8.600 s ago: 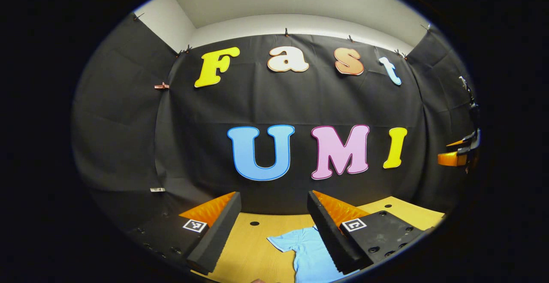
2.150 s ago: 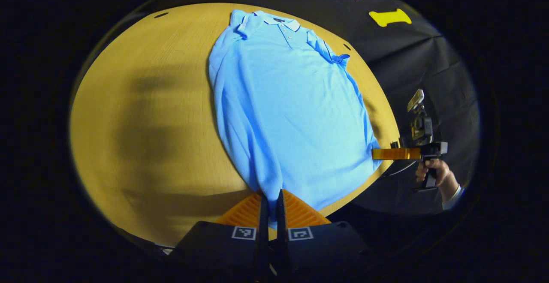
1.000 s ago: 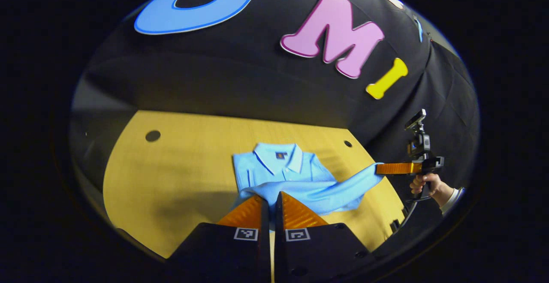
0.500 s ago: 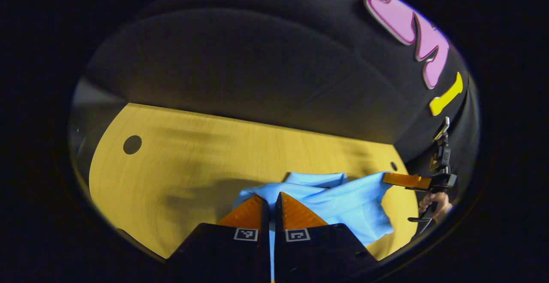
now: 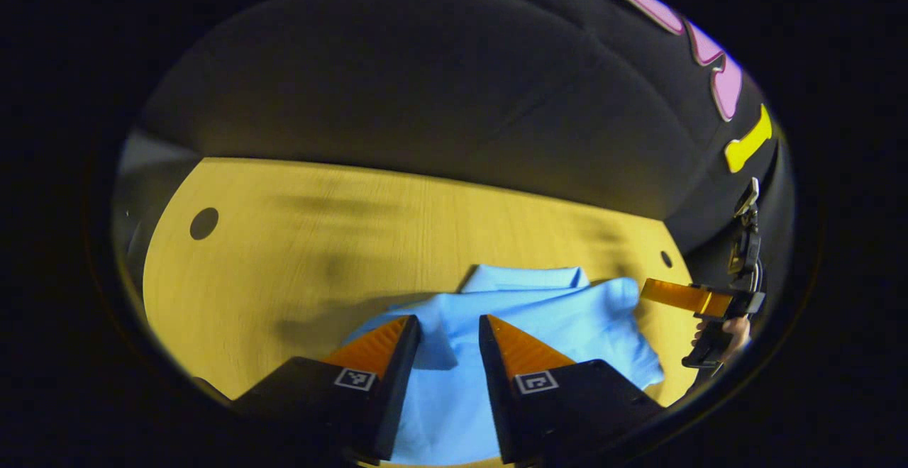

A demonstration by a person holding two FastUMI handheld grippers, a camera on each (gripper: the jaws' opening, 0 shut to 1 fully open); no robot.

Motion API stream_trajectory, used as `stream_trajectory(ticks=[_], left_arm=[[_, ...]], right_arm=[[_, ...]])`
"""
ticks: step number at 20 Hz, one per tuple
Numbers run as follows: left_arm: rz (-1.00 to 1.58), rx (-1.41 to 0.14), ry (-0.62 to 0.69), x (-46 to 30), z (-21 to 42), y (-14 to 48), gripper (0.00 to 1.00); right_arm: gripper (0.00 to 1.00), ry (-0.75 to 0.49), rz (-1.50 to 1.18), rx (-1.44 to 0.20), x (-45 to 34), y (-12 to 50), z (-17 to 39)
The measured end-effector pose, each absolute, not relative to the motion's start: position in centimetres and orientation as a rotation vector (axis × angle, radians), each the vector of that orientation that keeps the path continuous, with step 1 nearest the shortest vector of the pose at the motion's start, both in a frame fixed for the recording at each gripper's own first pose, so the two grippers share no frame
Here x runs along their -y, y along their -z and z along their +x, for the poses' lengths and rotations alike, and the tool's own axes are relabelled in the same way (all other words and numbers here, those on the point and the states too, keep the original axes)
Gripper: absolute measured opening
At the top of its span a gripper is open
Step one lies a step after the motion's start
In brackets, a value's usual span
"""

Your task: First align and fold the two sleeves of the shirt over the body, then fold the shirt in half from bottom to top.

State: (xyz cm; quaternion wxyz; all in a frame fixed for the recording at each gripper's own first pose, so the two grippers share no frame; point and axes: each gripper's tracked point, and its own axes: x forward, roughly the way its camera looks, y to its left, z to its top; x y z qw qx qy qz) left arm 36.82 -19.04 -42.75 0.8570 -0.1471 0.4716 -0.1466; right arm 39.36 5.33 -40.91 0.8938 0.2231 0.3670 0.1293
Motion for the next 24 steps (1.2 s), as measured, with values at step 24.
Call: stream_trajectory(ticks=[24], left_arm=[[-0.131,-0.357,0.069,7.3,-2.3,9.3,0.95]], right_arm=[[0.98,-0.167,0.174,-0.083,-8.2,4.6,1.6]])
